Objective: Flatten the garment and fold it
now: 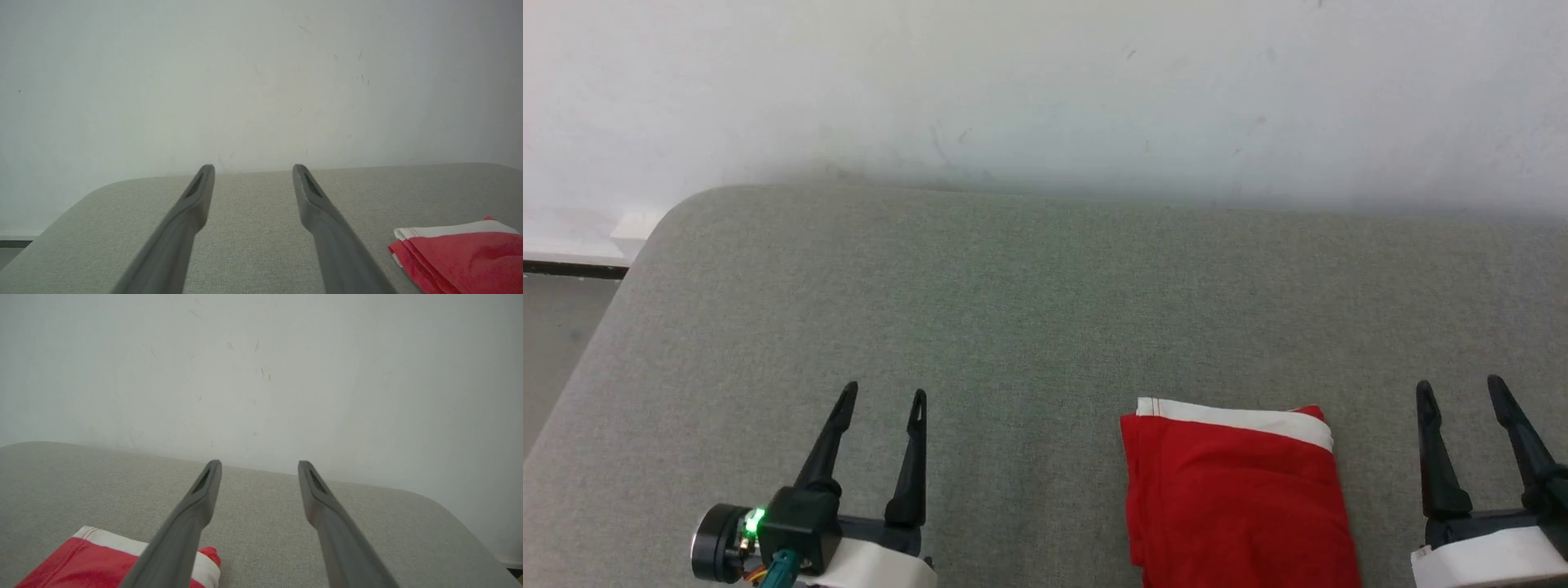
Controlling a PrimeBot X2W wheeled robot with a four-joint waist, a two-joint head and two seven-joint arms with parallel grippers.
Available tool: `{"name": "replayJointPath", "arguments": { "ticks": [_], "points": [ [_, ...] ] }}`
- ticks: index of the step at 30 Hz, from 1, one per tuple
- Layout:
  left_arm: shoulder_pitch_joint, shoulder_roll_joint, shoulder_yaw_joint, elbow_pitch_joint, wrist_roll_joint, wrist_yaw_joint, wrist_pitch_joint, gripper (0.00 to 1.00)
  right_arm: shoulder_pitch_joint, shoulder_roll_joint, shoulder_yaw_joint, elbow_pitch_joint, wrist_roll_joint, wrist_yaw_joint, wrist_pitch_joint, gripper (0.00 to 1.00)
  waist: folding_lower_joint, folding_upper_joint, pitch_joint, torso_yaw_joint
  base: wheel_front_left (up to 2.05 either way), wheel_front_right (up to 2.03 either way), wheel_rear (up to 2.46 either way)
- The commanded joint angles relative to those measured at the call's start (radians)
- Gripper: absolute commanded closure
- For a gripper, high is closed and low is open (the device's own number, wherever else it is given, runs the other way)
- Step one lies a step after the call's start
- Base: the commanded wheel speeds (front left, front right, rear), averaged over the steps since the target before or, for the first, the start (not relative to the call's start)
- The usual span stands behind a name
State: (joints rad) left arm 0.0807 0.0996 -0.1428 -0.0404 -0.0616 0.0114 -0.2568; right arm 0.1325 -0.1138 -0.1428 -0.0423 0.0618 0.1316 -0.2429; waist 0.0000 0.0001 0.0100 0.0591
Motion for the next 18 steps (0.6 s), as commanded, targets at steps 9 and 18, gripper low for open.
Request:
{"name": "replayJointPath", "arguments": {
  "ticks": [9, 18],
  "points": [
    [-0.004, -0.008, 0.005, -0.01, 0.007, -0.011, -0.005, 0.0, -0.003, -0.041, 0.033, -0.005, 0.06, -0.001, 0.133, 0.0, 0.0, -0.0001, 0.017, 0.005, 0.0, 0.0, 0.0],
    [-0.032, -0.019, -0.008, -0.006, 0.015, -0.014, -0.005, 0.0, -0.013, -0.186, 0.145, -0.049, 0.296, -0.001, 0.623, 0.0, 0.0, -0.0001, 0.075, 0.041, 0.0, 0.0, 0.0]
  ]
}}
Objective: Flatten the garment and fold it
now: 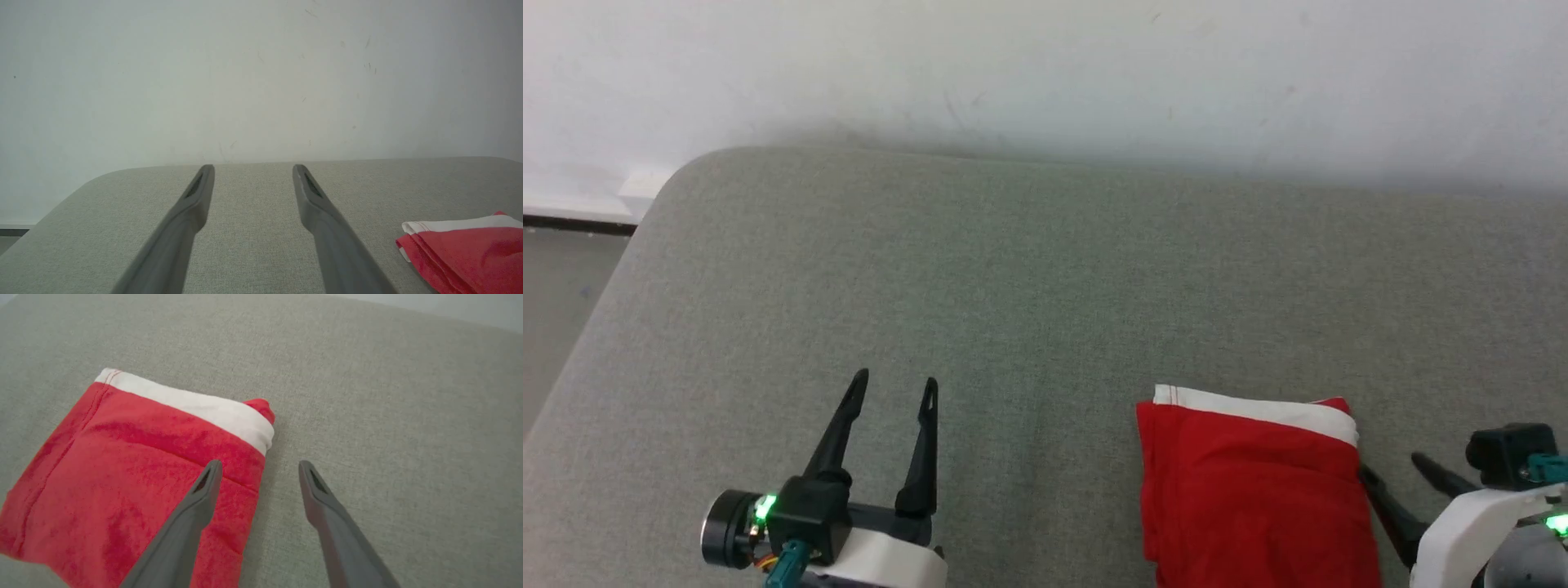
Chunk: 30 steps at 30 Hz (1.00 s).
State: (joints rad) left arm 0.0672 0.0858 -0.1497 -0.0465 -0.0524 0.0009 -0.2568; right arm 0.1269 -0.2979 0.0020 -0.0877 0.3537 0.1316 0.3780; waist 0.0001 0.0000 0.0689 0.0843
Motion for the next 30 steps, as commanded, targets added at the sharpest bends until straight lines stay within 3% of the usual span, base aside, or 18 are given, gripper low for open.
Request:
{"name": "replayJointPath", "arguments": {
  "ticks": [1, 8, 15, 16, 17, 22, 26, 30],
  "points": [
    [-0.022, -0.007, -0.003, 0.001, 0.006, -0.003, -0.005, 0.0, -0.011, -0.012, 0.01, 0.0, 0.022, -0.001, 0.043, 0.0, -0.0001, 0.0, 0.022, 0.02, 0.0, 0.0, 0.0],
    [-0.051, -0.015, -0.018, 0.008, 0.011, -0.003, -0.005, 0.0, -0.064, 0.026, 0.011, 0.111, 0.114, -0.001, 0.243, 0.0, -0.0001, 0.0, 0.063, 0.058, 0.0, 0.0, 0.0],
    [-0.069, -0.018, -0.023, 0.02, 0.014, -0.007, -0.005, 0.0, -0.121, 0.034, 0.085, 0.214, 0.122, -0.001, 0.301, 0.0, -0.0001, 0.0, 0.074, 0.085, 0.0, 0.0, 0.0],
    [-0.07, -0.018, -0.023, 0.022, 0.015, -0.007, -0.005, 0.0, -0.123, 0.027, 0.098, 0.225, 0.112, -0.001, 0.302, 0.67, -0.0001, 0.0, 0.074, 0.087, 0.0, 0.0, 0.0],
    [-0.07, -0.019, -0.023, 0.023, 0.015, -0.007, -0.005, 0.0, -0.124, 0.019, 0.111, 0.232, 0.1, -0.001, 0.298, 1.0, -0.0001, 0.0, 0.073, 0.088, 0.0, 0.0, 0.0],
    [-0.063, -0.019, -0.024, 0.027, 0.025, 0.003, -0.005, 0.0, -0.16, -0.033, 0.161, 0.233, 0.041, -0.001, 0.247, 1.0, -0.0001, 0.0, 0.057, 0.056, 0.0, 0.0, 0.0],
    [-0.059, -0.022, -0.034, 0.022, 0.024, 0.008, -0.005, 0.0, -0.232, -0.159, 0.26, 0.199, -0.104, -0.001, 0.212, 1.0, -0.0001, 0.0, 0.055, -0.015, 0.0, 0.0, 0.0],
    [-0.082, -0.023, -0.067, 0.023, 0.048, 0.007, -0.005, 0.0, -0.318, -0.247, 0.317, 0.172, -0.138, -0.001, 0.231, 1.0, -0.0001, 0.0, 0.085, -0.11, 0.0, 0.0, 0.0]
  ]
}}
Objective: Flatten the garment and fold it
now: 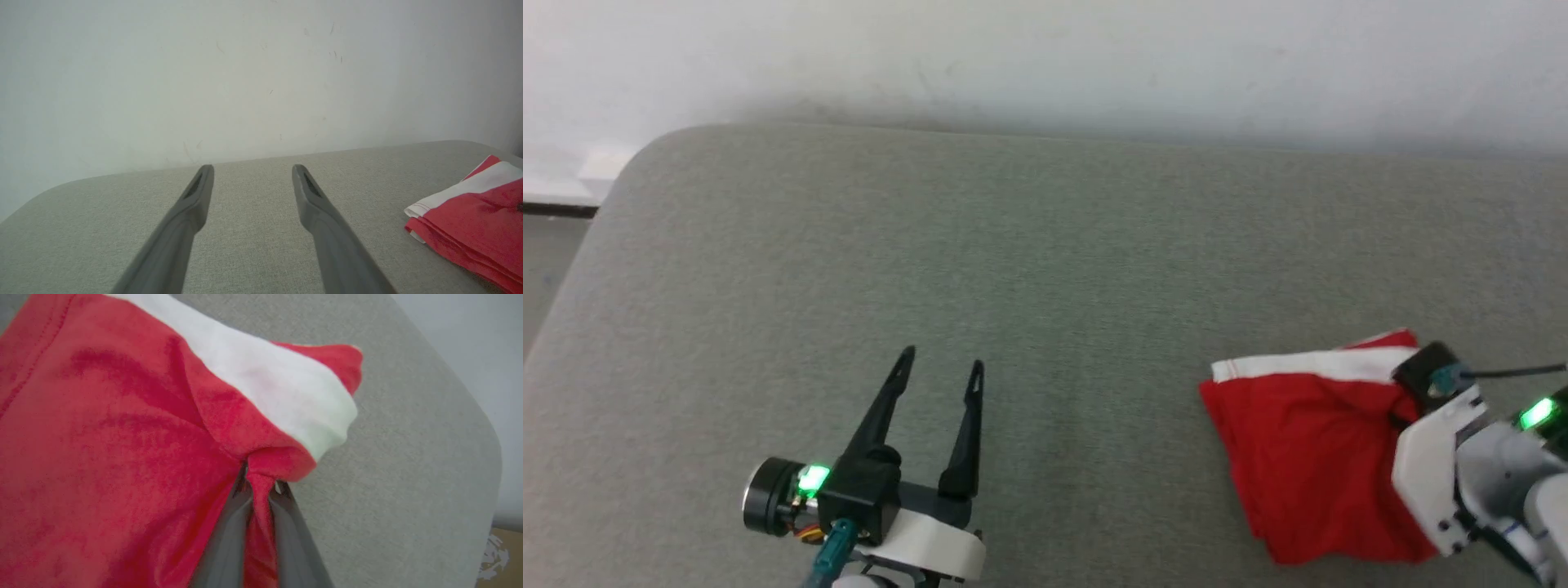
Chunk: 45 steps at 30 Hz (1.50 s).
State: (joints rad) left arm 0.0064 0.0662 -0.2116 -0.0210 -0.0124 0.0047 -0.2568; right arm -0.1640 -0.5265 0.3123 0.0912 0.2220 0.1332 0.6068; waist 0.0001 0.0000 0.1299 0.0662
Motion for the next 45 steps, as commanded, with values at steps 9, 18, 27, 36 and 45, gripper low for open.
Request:
{"name": "replayJointPath", "arguments": {
  "ticks": [9, 18, 27, 36, 45],
  "points": [
    [-0.164, -0.009, -0.063, -0.025, 0.02, 0.007, -0.005, 0.0, -0.194, -0.291, 0.103, 0.053, 0.044, -0.002, -0.014, 1.0, -0.0001, 0.0, 0.181, -0.258, 0.0, 0.0, 0.0],
    [-0.294, 0.025, -0.086, -0.069, 0.057, -0.004, -0.005, 0.0, -0.271, -0.435, 0.049, 0.289, 0.05, -0.002, -0.217, 1.0, -0.0001, 0.0, 0.361, -0.286, 0.0, 0.0, 0.0],
    [-0.354, 0.049, -0.11, -0.092, 0.068, -0.001, -0.005, 0.0, -0.337, -0.425, -0.119, 0.593, -0.025, -0.002, -0.423, 1.0, -0.0001, 0.0, 0.459, -0.255, 0.0, 0.0, 0.0],
    [-0.373, 0.066, -0.131, -0.091, 0.068, 0.01, -0.005, 0.0, -0.404, -0.407, -0.201, 0.783, -0.105, -0.002, -0.569, 1.0, -0.0001, 0.0, 0.501, -0.22, 0.0, 0.0, 0.0],
    [-0.361, 0.067, -0.137, -0.075, 0.043, 0.029, -0.005, 0.0, -0.463, -0.391, -0.252, 0.875, -0.179, -0.002, -0.65, 0.0, -0.0001, 0.0, 0.448, -0.217, 0.0, 0.0, 0.0]
  ]
}}
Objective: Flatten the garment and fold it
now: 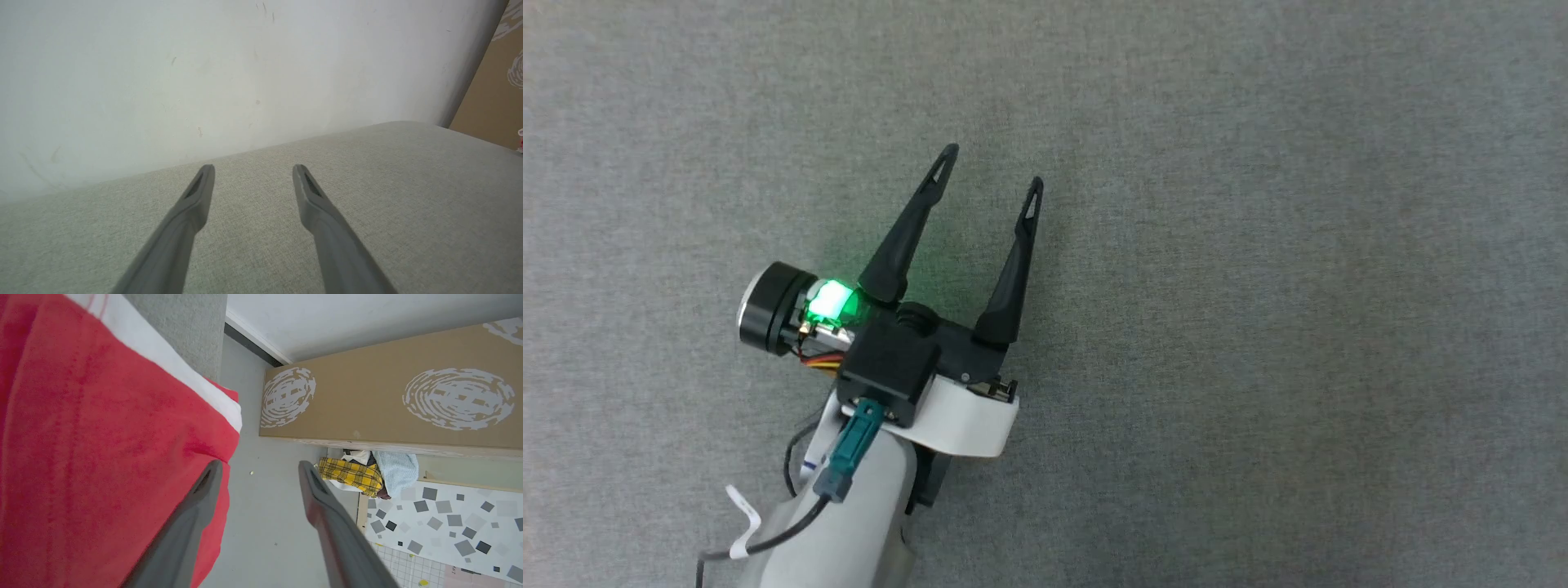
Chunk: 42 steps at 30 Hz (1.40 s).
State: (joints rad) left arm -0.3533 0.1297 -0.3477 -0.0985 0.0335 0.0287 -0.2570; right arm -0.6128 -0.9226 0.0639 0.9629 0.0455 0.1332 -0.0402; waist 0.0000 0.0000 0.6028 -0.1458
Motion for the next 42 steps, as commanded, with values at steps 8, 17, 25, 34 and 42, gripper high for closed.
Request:
{"name": "replayJointPath", "arguments": {
  "ticks": [8, 17, 25, 34, 42],
  "points": [
    [0.065, -0.002, 0.029, 0.027, -0.059, 0.034, -0.005, 0.0, -0.105, 0.064, -0.006, -0.07, 0.025, -0.002, -0.071, 0.0, 0.0, 0.0, -0.198, -0.018, 0.0, 0.0, 0.0],
    [0.181, -0.001, 0.128, 0.029, -0.115, 0.07, -0.005, 0.0, -0.114, 0.212, 0.001, -0.294, 0.129, -0.002, -0.156, 0.0, 0.0, 0.0, -0.382, 0.013, 0.0, 0.0, 0.0],
    [0.284, -0.006, 0.186, 0.026, -0.131, 0.093, -0.005, 0.0, 0.082, 0.423, -0.062, -0.583, 0.189, -0.002, -0.166, 0.0, 0.0, 0.0, -0.481, 0.063, 0.0, 0.0, 0.0],
    [0.344, -0.022, 0.181, 0.06, -0.132, 0.085, -0.005, 0.0, 0.397, 0.69, -0.162, -0.862, 0.166, -0.002, -0.173, 0.0, 0.0, 0.0, -0.529, 0.125, 0.0, 0.0, 0.0],
    [0.391, -0.033, 0.172, 0.083, -0.13, 0.078, -0.005, 0.0, 0.593, 0.833, -0.138, -0.93, 0.102, -0.002, -0.201, 0.0, 0.0, 0.0, -0.552, 0.151, 0.0, 0.0, 0.0]
  ]
}}
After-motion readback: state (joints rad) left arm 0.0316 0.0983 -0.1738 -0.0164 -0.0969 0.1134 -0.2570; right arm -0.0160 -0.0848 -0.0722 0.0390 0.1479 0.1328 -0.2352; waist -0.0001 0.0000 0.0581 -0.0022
